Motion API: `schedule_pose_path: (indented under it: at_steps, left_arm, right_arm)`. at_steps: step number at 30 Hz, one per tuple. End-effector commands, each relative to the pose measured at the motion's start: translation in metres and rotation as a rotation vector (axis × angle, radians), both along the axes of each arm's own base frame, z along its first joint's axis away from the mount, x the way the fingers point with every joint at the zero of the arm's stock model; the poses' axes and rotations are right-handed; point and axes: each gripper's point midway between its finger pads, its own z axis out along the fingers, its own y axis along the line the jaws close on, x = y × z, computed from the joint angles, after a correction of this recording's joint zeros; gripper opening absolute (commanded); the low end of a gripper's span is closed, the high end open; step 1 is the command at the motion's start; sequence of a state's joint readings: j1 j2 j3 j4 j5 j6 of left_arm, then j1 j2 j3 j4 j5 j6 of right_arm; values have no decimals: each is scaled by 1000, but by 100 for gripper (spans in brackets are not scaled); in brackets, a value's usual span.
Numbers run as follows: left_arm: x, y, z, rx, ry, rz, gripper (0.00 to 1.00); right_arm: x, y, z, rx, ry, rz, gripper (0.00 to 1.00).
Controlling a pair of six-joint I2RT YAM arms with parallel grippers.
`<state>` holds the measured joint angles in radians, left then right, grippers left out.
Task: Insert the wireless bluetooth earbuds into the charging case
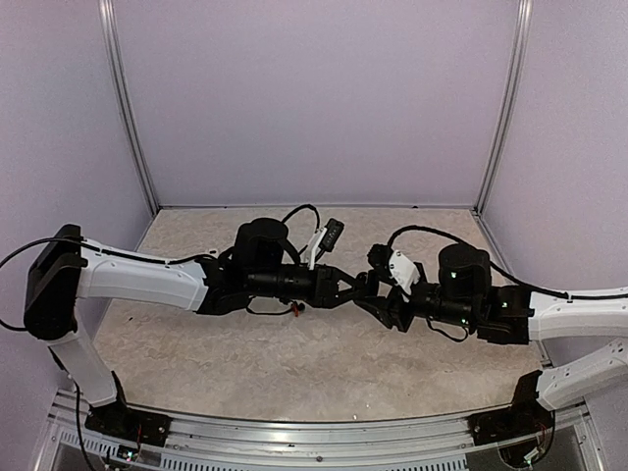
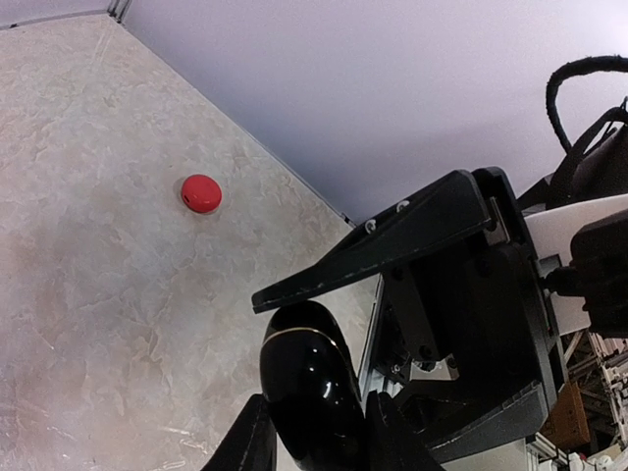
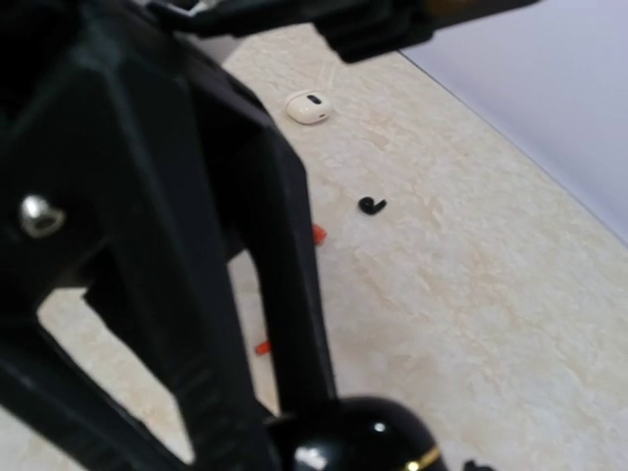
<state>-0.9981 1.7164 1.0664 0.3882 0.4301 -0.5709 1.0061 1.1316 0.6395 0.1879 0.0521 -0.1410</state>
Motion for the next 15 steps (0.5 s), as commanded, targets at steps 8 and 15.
schedule_pose_path:
  at_steps: [8, 15]
  left_arm:
    - [11, 4, 11, 52, -88, -5, 13]
    - [18, 29, 12, 167, -244, 1, 8]
  right_arm:
    - [-12, -7, 26, 66, -28, 29, 71]
    - [-28, -18, 22, 84, 49, 53, 91]
